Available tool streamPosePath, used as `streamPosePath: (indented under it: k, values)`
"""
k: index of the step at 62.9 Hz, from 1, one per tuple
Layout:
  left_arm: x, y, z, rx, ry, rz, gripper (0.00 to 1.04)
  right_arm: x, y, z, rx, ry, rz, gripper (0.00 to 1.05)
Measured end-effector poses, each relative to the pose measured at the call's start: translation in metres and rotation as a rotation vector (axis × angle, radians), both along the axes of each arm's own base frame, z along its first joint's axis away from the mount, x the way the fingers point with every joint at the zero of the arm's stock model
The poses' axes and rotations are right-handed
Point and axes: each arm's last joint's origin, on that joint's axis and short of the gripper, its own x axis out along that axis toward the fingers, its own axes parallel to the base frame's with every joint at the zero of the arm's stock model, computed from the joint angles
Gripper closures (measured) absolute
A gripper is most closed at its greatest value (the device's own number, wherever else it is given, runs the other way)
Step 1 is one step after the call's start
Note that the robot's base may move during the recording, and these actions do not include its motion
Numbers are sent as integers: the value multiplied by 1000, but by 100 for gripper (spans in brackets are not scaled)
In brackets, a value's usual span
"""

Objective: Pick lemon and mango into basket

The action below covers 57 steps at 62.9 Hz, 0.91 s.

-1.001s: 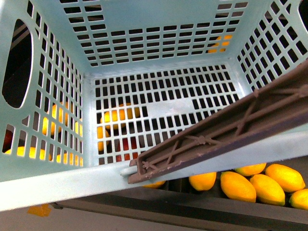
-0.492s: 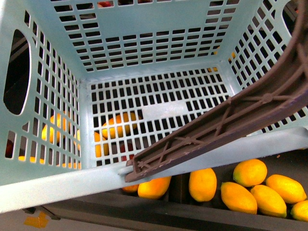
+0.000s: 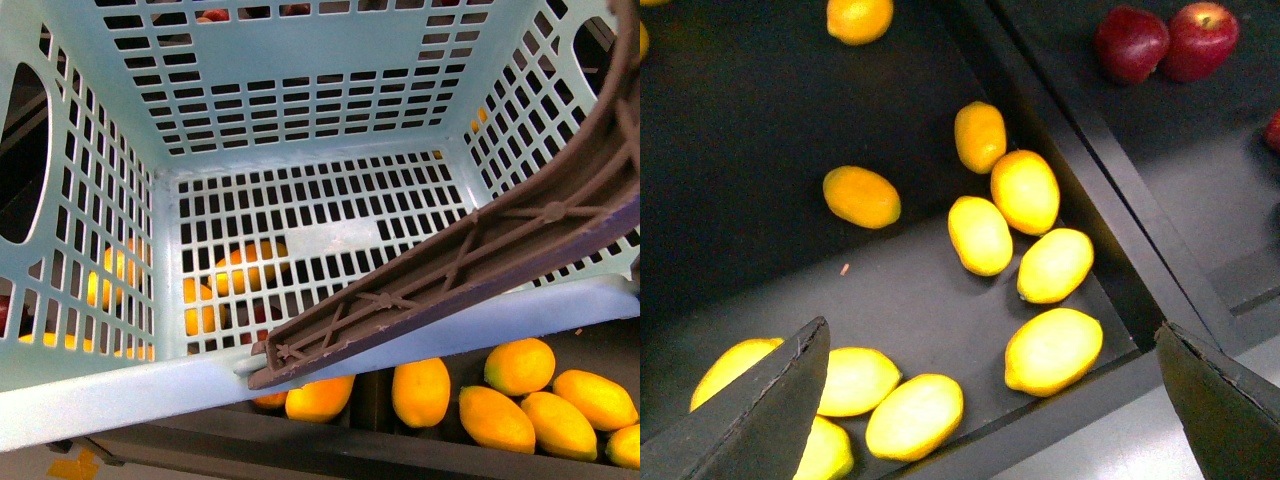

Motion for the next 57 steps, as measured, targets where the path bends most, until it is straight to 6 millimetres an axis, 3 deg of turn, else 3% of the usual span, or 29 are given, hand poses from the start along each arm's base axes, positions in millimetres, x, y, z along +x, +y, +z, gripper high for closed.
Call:
streamPosePath:
  k: [13,39,48,57]
  values:
    - [0,0,0,0,0,-1,91,49,-9,-32,-34,153,78,9]
    - [0,0,0,0,0,0,91,124,-30,-88,-56,317,274,9]
    - [0,0,0,0,0,0,91,158,-39,-121,-50,372,333,9]
    - [0,0,0,0,0,0,91,177,-43,-142,-53,419,361,9]
